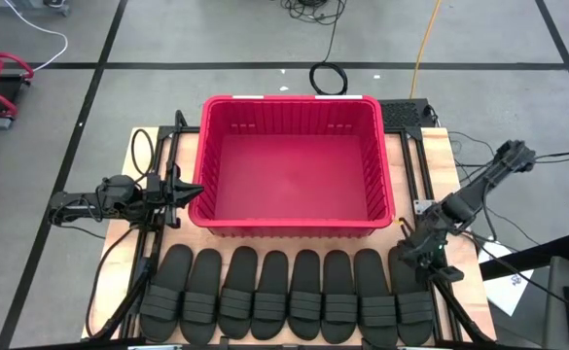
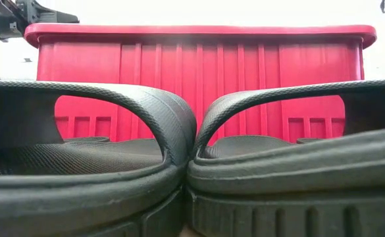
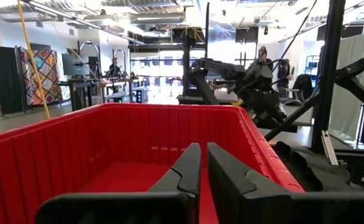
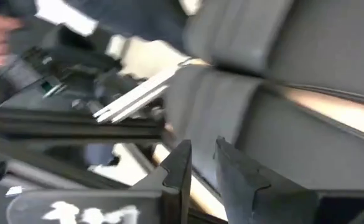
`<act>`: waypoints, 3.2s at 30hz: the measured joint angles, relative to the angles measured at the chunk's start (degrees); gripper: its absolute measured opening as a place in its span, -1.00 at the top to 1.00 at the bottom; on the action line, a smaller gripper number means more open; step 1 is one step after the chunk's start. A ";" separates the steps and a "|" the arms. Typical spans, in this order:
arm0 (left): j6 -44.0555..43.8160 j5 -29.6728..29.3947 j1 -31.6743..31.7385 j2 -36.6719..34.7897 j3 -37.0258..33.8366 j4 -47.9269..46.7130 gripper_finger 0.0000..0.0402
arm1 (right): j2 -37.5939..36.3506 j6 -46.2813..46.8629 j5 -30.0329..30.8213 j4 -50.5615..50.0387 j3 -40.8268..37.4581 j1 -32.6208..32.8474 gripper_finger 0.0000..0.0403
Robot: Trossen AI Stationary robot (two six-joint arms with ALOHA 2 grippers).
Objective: Pick and place slides into bin
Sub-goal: Put the black slipper into the bin
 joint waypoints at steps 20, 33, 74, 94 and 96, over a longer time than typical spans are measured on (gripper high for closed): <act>-0.45 0.07 -0.01 0.00 -0.01 -4.42 0.85 | 0.25 16.31 5.95 17.49 -12.67 2.73 -0.29; -1.18 0.09 0.00 0.00 -0.01 -4.42 0.85 | 3.08 23.00 5.82 36.44 -21.12 5.76 -0.30; 0.22 -0.35 -0.01 0.00 -0.01 -4.83 0.85 | 13.21 33.37 9.22 53.63 -19.01 11.71 0.98; -0.02 -0.33 -0.01 0.00 -0.01 -4.83 0.85 | 3.18 33.52 10.20 50.90 -14.42 11.75 0.99; -0.01 -0.33 0.01 0.00 -0.01 -4.83 0.85 | 3.33 31.55 12.87 49.26 -12.27 11.71 0.99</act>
